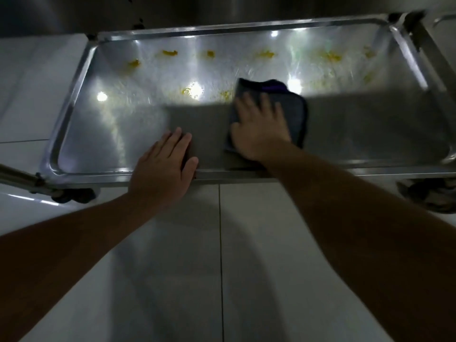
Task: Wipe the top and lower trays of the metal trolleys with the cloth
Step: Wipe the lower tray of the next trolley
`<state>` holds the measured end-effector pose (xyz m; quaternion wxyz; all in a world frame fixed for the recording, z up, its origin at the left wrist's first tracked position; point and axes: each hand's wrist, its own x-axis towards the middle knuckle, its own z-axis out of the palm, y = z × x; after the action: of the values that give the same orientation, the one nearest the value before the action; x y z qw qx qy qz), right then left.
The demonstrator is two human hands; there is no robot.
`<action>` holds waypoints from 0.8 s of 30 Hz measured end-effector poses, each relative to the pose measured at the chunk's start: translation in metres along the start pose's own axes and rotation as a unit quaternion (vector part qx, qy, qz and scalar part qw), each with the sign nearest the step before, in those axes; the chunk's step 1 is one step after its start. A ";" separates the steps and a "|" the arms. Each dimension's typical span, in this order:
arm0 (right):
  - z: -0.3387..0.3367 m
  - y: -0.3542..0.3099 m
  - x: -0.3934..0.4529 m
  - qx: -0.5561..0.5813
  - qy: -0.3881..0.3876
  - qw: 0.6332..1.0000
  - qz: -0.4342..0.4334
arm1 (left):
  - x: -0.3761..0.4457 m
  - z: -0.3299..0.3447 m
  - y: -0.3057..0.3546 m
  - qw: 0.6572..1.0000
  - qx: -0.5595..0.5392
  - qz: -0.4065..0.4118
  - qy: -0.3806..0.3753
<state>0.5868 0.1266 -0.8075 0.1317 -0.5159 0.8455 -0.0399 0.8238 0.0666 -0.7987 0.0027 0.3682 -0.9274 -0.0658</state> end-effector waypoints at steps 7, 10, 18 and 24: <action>0.010 -0.042 0.018 -0.031 -0.019 0.983 -0.182 | 0.001 0.002 -0.005 1.000 -0.010 0.003 -0.012; 0.003 0.002 0.014 -0.015 0.018 0.993 -0.117 | 0.001 0.004 -0.008 1.000 -0.020 0.004 0.002; -0.037 0.215 -0.016 0.016 0.059 0.984 0.169 | -0.001 0.004 -0.009 1.000 -0.023 0.002 0.005; -0.028 0.235 -0.019 0.034 0.082 0.943 0.320 | 0.001 0.000 -0.001 1.000 0.000 -0.014 -0.013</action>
<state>0.3852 0.2510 -0.8247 0.0848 -0.2085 0.9721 -0.0665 0.8236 0.0657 -0.7987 -0.0105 0.3805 -0.9220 -0.0708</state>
